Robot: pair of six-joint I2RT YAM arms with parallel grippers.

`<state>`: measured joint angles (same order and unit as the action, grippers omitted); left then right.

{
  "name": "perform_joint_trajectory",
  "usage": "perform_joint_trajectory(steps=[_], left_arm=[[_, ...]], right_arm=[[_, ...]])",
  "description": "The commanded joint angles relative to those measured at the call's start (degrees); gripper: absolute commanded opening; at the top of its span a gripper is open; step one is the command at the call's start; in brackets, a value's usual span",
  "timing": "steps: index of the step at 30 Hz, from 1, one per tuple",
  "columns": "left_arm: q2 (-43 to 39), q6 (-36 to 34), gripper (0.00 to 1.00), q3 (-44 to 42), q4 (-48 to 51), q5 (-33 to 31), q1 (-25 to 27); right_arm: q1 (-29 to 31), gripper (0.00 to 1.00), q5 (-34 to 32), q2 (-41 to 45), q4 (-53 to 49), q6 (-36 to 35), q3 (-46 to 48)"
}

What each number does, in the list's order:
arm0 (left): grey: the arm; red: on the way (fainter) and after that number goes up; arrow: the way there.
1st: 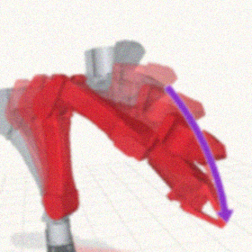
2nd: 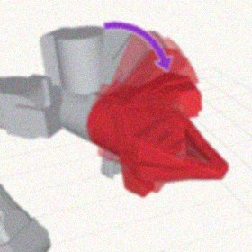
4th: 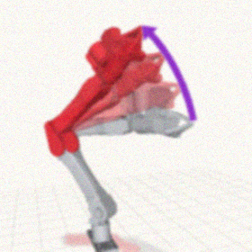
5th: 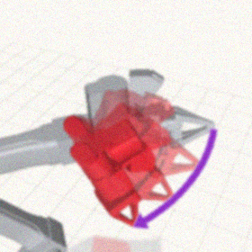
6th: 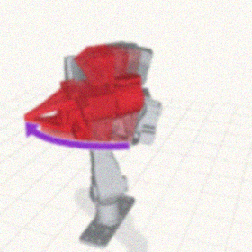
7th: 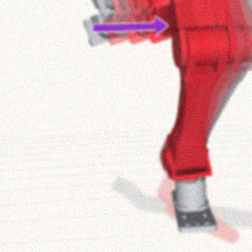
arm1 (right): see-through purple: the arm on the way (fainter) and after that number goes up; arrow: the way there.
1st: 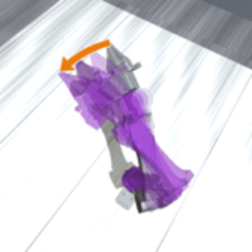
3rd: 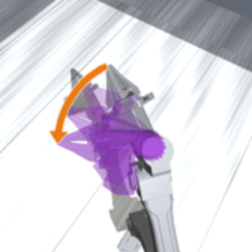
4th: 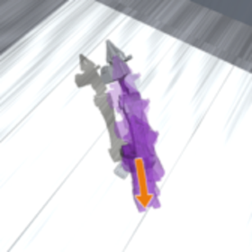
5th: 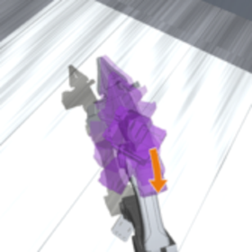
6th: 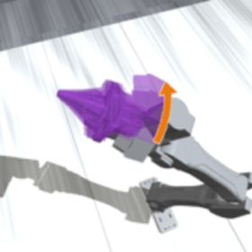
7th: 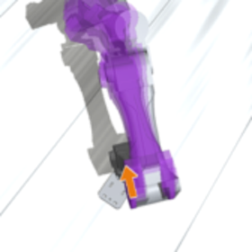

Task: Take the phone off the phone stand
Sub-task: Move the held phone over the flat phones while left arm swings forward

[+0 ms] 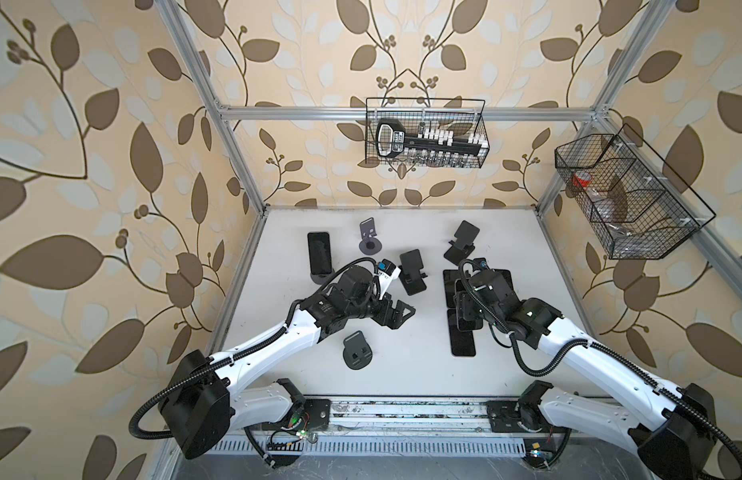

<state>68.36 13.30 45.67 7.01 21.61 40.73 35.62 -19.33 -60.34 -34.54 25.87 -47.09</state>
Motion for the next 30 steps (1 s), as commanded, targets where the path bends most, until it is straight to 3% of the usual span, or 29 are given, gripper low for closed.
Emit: perform_joint_trajectory(steps=[1, 18, 23, 30], left_arm=[[1.0, -2.8, 0.95, 2.8, -3.1, 3.0, 1.6], [5.5, -4.4, 0.96, 4.4, -5.2, 4.3, 6.2], [5.1, -5.4, 0.96, 4.8, -4.2, 4.2, 6.3], [3.6, -6.2, 0.96, 3.1, -4.5, 3.5, 6.3]], right_arm=[[-1.3, 0.65, 1.1, 1.6, -1.8, -0.3, 0.5], [-12.2, 0.66, 10.1, -5.5, -9.5, 2.9, -1.1], [-13.1, 0.66, 10.4, -6.6, -9.6, 4.7, 0.1], [-13.5, 0.66, 6.6, -9.2, -10.1, 2.0, -1.6]])
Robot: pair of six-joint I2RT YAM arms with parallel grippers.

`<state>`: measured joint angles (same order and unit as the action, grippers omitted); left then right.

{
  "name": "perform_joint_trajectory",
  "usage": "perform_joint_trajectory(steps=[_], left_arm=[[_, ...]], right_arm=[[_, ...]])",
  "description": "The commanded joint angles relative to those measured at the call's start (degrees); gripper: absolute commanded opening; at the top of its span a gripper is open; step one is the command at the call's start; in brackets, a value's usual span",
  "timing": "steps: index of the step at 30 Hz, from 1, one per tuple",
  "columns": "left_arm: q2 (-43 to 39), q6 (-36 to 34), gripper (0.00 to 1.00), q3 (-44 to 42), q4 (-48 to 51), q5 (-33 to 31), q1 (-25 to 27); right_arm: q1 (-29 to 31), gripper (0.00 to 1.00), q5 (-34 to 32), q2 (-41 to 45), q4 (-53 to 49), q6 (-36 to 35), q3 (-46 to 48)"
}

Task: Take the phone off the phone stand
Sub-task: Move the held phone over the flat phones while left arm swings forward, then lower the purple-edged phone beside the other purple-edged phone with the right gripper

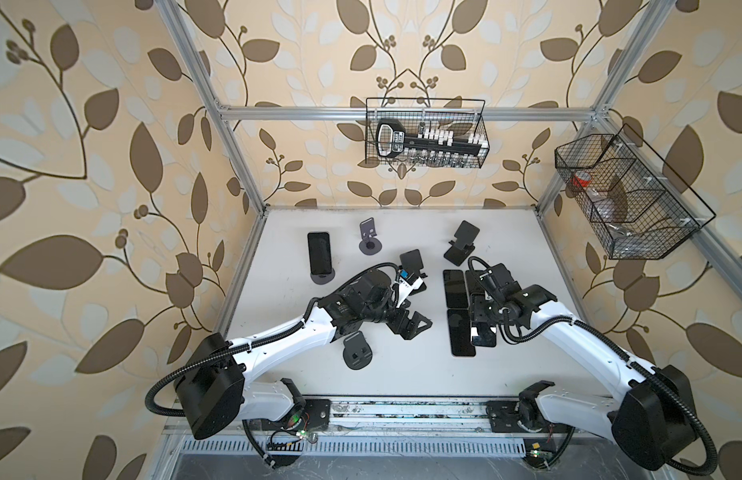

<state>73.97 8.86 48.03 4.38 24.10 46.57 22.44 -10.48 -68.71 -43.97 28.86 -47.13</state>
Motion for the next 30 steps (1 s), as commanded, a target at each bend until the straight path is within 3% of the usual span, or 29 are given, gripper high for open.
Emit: perform_joint_trajectory(steps=[1, 7, 14, 25, 30], left_arm=[[-2.2, -2.1, 0.97, 0.4, -1.7, 0.9, 0.5], [-3.6, -3.4, 0.97, -0.8, -1.1, -1.3, 0.5], [-6.0, -5.0, 0.98, -2.6, -1.8, -1.5, 0.5], [-7.8, -5.0, 0.98, -2.8, -1.0, -1.9, 0.5], [-8.5, -4.3, 0.98, -3.4, -2.4, -2.0, 0.5]], right_arm=[[-0.7, 0.66, -2.0, -1.5, -0.9, -1.2, -2.0], [-1.1, 0.67, 0.1, -7.5, -2.1, -2.2, -2.9], [-1.4, 0.67, -1.6, -11.4, -2.4, -1.6, -4.1], [-1.4, 0.68, -5.6, -21.4, -7.8, -3.5, -14.8], [-1.5, 0.69, -5.3, -21.7, -11.2, -3.1, -13.4]])
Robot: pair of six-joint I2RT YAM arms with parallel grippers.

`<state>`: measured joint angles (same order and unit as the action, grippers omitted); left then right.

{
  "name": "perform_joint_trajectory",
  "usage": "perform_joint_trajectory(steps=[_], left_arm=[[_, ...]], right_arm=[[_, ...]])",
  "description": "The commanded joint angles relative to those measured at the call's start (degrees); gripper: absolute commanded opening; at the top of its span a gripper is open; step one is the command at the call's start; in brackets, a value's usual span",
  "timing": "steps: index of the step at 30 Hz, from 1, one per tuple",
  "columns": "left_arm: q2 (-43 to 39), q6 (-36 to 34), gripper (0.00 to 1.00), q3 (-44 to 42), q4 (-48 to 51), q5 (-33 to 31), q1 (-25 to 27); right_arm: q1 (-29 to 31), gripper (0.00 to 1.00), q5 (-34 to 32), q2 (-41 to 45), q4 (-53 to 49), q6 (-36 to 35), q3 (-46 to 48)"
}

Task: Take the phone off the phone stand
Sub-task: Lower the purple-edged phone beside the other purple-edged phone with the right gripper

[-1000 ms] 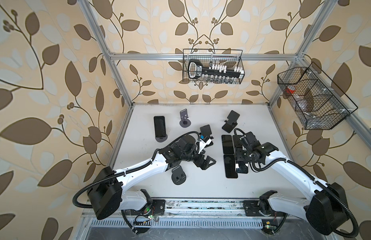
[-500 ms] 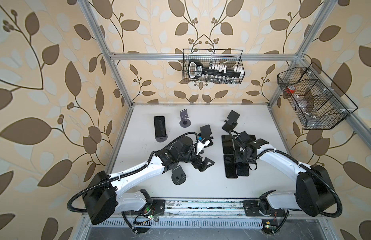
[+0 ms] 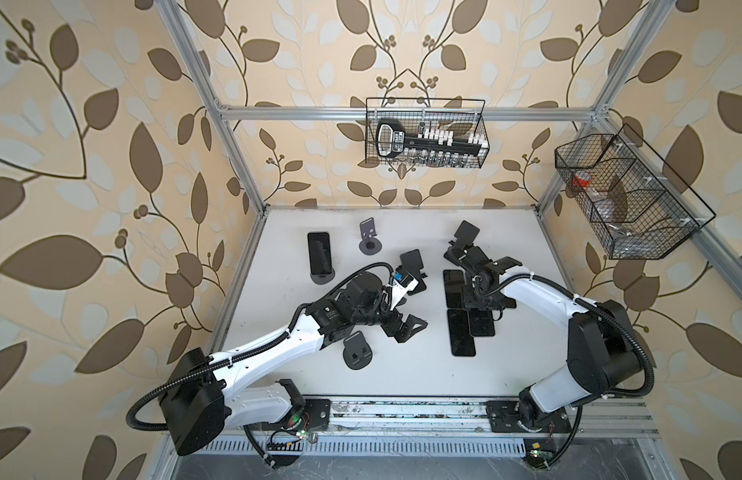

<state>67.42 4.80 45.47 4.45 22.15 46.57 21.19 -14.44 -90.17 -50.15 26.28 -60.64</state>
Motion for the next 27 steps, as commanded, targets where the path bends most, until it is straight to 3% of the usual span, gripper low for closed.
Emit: perform_joint_trajectory(steps=[1, 27], left_arm=[[-1.9, 0.0, 0.98, -1.0, -2.8, 0.1, 0.5], [-1.3, 0.9, 0.98, -2.7, -4.7, -0.9, 0.5]], right_arm=[[-0.5, 0.69, -1.3, 0.1, -5.3, -0.5, 1.1], [-3.5, 0.76, 4.6, -5.6, -3.0, -2.1, 3.9]])
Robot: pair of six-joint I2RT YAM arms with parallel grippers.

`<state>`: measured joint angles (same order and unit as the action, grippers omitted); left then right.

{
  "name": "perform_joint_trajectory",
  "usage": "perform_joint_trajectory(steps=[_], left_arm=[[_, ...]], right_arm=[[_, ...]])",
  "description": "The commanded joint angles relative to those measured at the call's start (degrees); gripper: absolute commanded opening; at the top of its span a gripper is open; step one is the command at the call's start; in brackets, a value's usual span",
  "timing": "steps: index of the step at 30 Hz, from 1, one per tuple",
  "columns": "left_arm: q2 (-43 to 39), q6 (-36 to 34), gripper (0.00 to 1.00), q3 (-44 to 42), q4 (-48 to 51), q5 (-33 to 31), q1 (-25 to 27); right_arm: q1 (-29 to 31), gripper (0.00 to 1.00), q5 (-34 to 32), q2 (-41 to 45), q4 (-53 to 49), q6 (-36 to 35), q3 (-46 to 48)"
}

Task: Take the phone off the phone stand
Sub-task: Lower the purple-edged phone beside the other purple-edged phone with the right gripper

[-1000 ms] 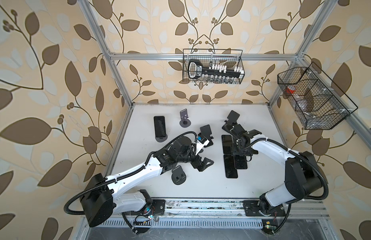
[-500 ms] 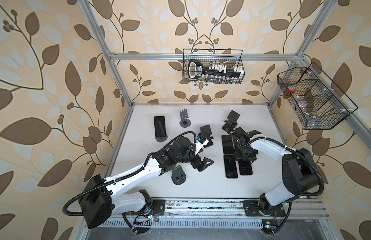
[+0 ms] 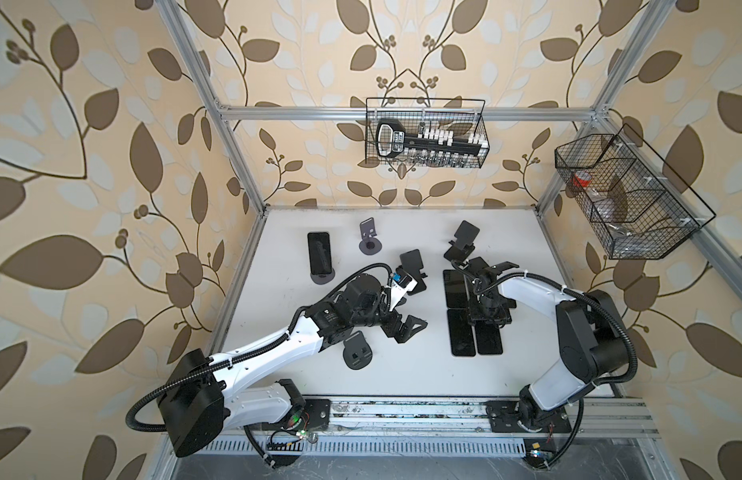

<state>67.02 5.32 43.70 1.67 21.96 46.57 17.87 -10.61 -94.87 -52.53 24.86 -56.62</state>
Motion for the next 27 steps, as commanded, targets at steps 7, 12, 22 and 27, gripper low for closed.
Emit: perform_joint_trajectory(steps=[7, 12, 22, 27], left_arm=[[-1.0, 0.1, 0.98, -0.9, -2.0, -1.1, 0.5], [-1.0, 0.1, 0.98, -0.8, -1.8, -1.1, 0.5], [-1.7, -0.3, 0.98, -0.3, -1.4, -1.7, 0.5], [-3.5, -0.7, 0.97, -1.1, -2.5, -4.2, 0.5]], right_arm=[[-0.6, 0.78, 0.9, -1.0, -0.4, -0.6, 0.0], [-0.9, 0.8, 0.9, -0.8, -0.5, -0.5, 0.3], [-1.9, 0.79, 0.4, 1.8, -1.3, 0.1, 0.1], [-1.9, 0.78, 0.8, 3.6, -2.0, 0.2, -1.8]])
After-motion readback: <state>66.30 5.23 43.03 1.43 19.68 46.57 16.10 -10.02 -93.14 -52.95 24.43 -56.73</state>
